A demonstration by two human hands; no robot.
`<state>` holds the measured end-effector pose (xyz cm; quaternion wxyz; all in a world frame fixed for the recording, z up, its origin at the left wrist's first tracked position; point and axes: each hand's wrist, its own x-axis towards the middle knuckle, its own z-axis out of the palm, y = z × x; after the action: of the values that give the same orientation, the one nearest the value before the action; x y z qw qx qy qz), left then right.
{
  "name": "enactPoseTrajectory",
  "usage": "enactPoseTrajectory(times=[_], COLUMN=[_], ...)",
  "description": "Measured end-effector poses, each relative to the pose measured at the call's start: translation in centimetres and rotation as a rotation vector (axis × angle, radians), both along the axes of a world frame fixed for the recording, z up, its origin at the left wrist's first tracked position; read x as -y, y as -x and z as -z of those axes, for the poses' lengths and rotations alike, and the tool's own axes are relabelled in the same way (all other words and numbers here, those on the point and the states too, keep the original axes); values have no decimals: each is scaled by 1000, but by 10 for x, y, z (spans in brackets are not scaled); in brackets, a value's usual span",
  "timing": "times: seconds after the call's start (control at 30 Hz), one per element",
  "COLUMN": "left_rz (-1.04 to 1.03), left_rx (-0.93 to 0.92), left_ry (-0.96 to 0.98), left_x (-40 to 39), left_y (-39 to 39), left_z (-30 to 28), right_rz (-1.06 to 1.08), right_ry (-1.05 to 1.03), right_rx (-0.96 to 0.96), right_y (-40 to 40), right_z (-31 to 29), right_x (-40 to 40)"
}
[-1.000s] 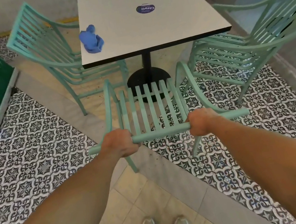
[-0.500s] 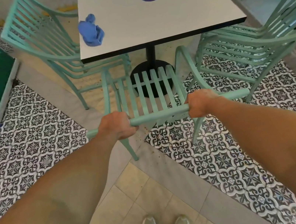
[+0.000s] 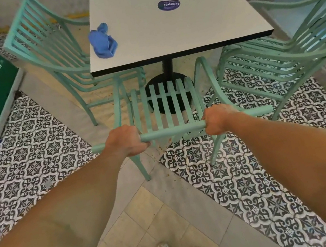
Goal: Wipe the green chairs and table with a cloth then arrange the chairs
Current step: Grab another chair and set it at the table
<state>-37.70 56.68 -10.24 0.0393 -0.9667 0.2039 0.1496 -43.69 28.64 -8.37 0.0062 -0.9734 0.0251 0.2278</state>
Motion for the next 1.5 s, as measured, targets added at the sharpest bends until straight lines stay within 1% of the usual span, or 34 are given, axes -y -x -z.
enactPoseTrajectory(times=[0.23, 0.53, 0.87, 1.0, 1.07, 1.13, 1.23, 1.27, 1.33, 1.37, 1.4, 1.43, 1.5], left_rz=[-14, 19, 41, 25, -20, -36, 89, 137, 242, 304, 374, 454, 591], left_rx=[-6, -28, -20, -51, -69, -61, 72, 117, 144, 132, 94, 31, -118], left_ry=[19, 48, 64, 71, 104, 137, 80, 85, 120, 137, 147, 138, 58], left_x=[3, 17, 21, 22, 22, 23, 28, 32, 47, 56, 66, 77, 106], left_y=[-2, -10, -14, -14, -11, -7, 11, 24, 58, 78, 95, 109, 129], left_z=[2, -3, -6, -8, -10, -11, -2, 2, 10, 13, 17, 19, 25], right_rz=[21, 65, 129, 124, 101, 123, 243, 273, 332, 368, 419, 486, 637], right_ry=[-1, 74, 58, 98, 118, 106, 119, 124, 62, 18, -27, -68, -102], right_rx=[-25, -65, -98, -107, -77, 22, 226, 266, 324, 320, 276, 212, 90], right_y=[-1, -12, -18, -19, -17, -8, 23, 38, 70, 87, 104, 121, 159], right_z=[-4, -3, -1, 0, 0, 5, 17, 20, 27, 32, 36, 40, 48], right_x=[-1, 9, 12, 12, 10, 8, 0, -5, -18, -24, -28, -29, -23])
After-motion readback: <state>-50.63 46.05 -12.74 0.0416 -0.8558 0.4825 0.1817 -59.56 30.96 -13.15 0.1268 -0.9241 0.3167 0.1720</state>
